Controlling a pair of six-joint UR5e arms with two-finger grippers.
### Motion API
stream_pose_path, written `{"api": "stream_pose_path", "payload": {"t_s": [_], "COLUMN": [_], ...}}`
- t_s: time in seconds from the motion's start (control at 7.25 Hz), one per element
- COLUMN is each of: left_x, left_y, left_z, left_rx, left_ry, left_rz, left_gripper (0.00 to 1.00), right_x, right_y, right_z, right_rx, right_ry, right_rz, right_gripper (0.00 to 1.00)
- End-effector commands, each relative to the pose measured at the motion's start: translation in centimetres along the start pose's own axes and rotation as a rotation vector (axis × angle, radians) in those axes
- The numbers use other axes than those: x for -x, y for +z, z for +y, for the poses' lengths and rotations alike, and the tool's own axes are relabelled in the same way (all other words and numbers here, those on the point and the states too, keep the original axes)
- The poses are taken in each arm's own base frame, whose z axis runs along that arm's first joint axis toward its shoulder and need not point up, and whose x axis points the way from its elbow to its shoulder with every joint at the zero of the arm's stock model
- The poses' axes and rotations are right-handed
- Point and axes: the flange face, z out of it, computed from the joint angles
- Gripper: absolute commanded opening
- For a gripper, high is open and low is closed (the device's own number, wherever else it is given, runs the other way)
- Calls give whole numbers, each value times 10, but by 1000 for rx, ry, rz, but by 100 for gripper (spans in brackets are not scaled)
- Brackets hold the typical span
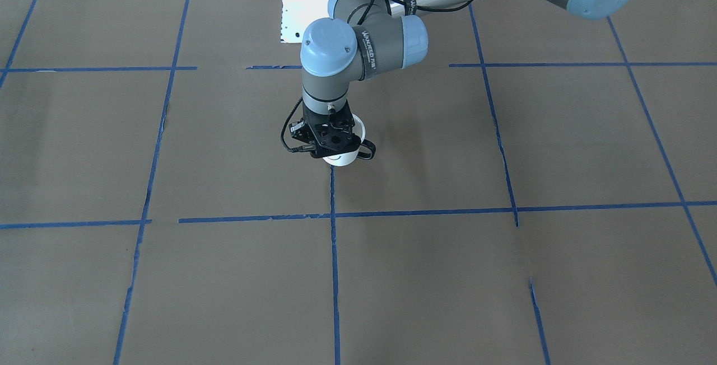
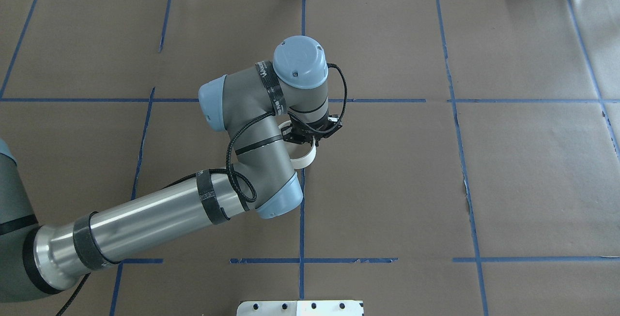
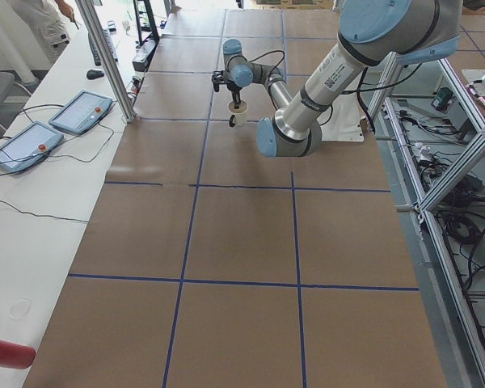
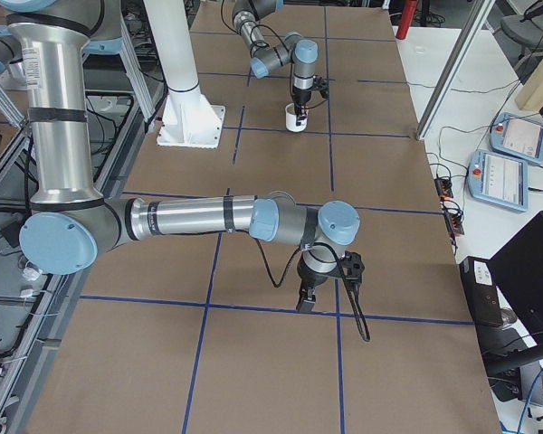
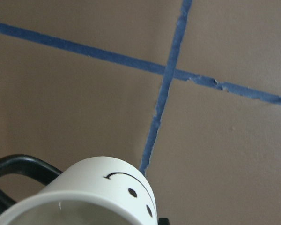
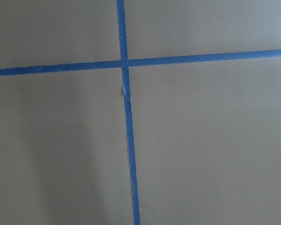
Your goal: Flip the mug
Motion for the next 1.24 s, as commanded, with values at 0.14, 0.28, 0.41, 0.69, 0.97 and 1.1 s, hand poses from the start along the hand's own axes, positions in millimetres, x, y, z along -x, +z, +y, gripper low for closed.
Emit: {"api": "stream_pose_path", "payload": {"t_s": [0.14,0.28,0.41,0.69,0.97,1.1], "left_x": [2,10,29,97,234,316], "left_y": [8,-23,-61,-119,-181,-184], "left_z": [13,17,4,-27,-94,-133], "left_rx": [-32,-49,-82,-116,-204,-211], "left_ry": [6,35,48,144,328,423], "left_rz": [-8,52,107,113,40,-54], "left_gripper": [100,100,100,100,100,100], "right_x": [0,0,0,0,0,0], "right_y": [0,0,0,0,0,0], "right_z": [0,0,0,0,0,0], "right_rx": [0,0,0,0,0,1], "right_ry": [0,0,0,0,0,1], "right_rz": [0,0,0,0,0,0], "right_gripper": [100,100,100,100,100,100]}}
